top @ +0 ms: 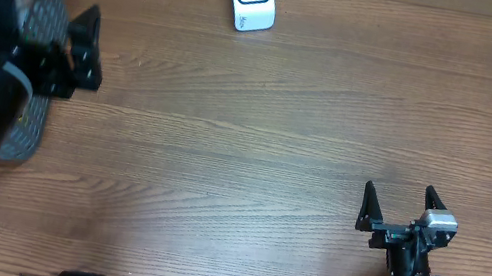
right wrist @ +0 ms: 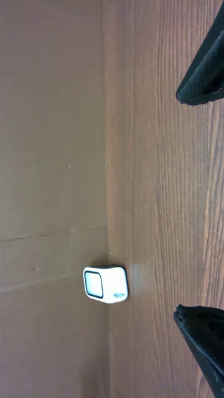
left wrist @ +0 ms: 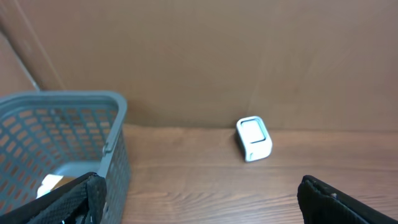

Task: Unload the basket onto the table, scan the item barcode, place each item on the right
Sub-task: 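Reach the left gripper into the grey basket and grasp the yellow bottle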

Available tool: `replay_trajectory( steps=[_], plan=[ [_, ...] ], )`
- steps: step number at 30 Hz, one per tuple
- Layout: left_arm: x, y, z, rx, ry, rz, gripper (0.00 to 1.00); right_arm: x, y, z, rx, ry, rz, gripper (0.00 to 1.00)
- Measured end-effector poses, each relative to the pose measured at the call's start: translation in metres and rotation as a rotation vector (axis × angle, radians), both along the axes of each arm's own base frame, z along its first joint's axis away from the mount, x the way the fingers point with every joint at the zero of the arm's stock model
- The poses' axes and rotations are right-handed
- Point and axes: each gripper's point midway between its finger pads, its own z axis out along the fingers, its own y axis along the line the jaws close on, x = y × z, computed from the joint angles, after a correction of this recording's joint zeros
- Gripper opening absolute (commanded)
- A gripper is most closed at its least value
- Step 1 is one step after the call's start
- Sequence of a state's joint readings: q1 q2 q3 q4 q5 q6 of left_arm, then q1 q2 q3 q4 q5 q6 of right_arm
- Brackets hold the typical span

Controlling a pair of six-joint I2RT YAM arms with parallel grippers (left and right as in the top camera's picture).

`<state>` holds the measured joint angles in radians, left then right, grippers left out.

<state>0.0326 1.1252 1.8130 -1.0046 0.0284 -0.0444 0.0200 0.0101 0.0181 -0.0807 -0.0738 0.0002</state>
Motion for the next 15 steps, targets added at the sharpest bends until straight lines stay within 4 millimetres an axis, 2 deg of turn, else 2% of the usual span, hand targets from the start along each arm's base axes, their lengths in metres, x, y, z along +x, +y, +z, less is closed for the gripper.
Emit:
replay_trajectory(
  steps=[3,7,15],
  plan=[
    [0.017,0.007,-0.011,0.010,0.040,0.034,1.00,0.000,0.000,0.000,0.000,-0.001,0.000,1.00],
    [0.029,0.029,-0.025,0.018,0.090,0.112,1.00,0.000,0.000,0.000,0.000,0.000,0.000,1.00],
    [0.037,0.119,-0.070,-0.022,0.251,0.366,1.00,0.000,0.000,0.000,0.000,-0.001,0.000,1.00]
  ],
)
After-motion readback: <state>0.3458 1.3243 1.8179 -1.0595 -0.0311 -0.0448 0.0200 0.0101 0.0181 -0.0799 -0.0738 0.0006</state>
